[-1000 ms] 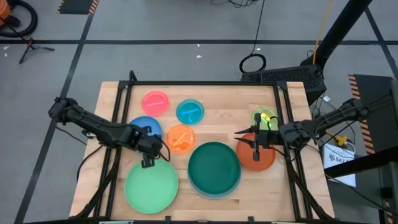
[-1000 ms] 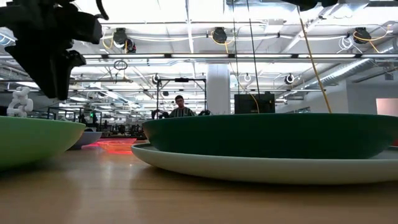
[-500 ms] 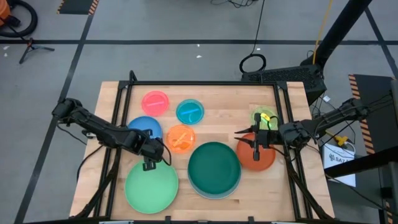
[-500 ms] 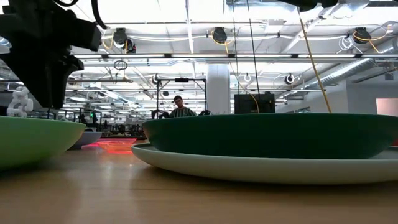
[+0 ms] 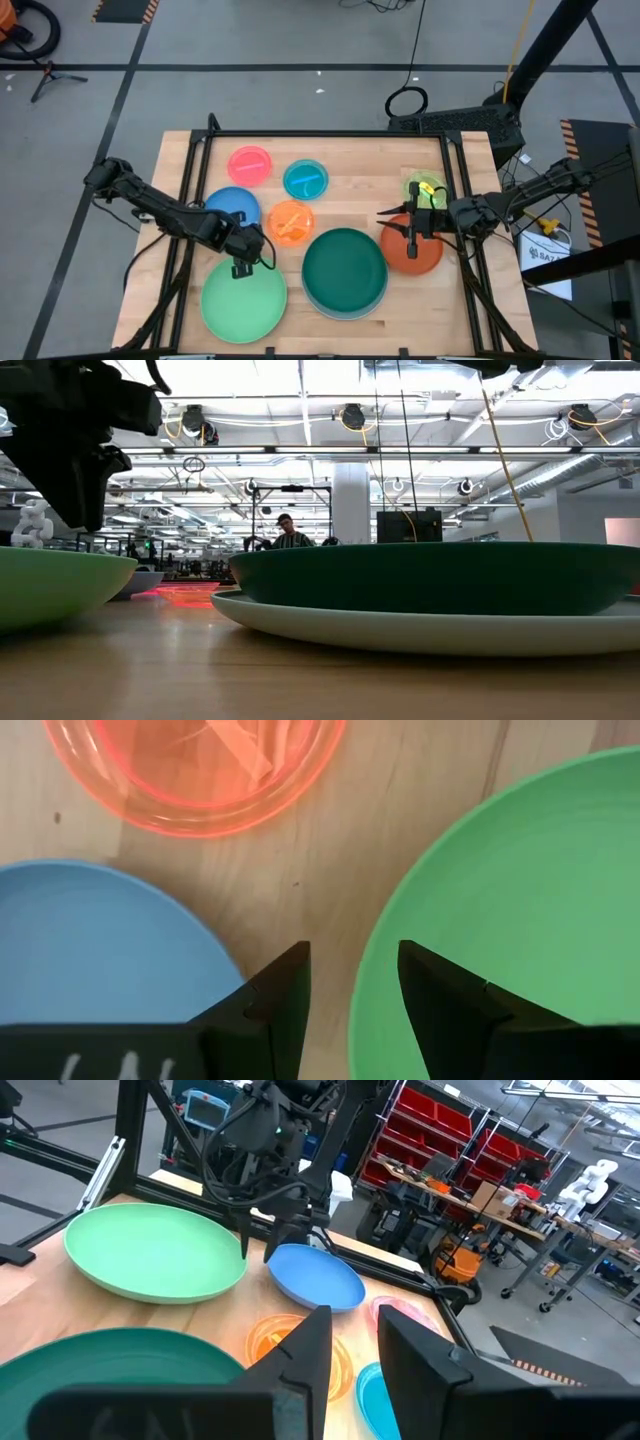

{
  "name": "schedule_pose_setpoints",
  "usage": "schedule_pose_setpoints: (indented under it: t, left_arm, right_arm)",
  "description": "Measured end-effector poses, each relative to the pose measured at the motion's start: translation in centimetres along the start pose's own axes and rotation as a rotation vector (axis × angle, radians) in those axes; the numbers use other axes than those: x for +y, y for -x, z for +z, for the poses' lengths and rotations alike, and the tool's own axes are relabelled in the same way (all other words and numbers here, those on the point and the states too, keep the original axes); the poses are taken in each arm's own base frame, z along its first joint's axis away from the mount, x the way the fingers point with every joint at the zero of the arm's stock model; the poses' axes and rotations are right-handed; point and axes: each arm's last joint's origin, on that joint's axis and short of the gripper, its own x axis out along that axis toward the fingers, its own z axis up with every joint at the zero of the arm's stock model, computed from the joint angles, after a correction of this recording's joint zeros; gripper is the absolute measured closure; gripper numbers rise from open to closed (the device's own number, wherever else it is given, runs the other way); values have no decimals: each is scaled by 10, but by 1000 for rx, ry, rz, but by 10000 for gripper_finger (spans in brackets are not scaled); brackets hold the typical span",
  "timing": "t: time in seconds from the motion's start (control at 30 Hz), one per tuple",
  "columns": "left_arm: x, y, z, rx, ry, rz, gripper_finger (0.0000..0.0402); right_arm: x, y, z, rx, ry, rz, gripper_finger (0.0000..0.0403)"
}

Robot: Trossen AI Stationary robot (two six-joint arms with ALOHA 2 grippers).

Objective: Stack plastic plates
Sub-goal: Stack the light green plate on top of the dark green plate

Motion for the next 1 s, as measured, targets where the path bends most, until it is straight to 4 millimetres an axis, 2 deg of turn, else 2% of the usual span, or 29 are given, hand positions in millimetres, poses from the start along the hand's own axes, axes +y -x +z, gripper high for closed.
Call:
schedule_pose_setpoints:
  t: [0.4,0.5,0.57,0.67,0.8,0.9,1.0]
  left_arm:
    - [-2,0,-2,-8,-22,15,242]
    - [-4,-3,-2,-9,-74,45,246]
    - [-7,-5,-3,-2,-108,54,265]
    - [-10,-9,-4,21,-136,50,322]
    - [-10,-10,-4,23,-99,53,379]
    - [-10,-10,-4,22,-99,52,385]
    - [-10,-10,-4,21,-90,51,370]
  right_arm:
    - [0,0,0,0,2,0,325]
    - [0,0,0,0,2,0,325]
    - [0,0,0,0,2,0,325]
    - [0,0,0,2,3,1,325]
    - [0,0,0,3,4,1,325]
    - [0,0,0,3,4,1,325]
    - [0,0,0,2,5,6,325]
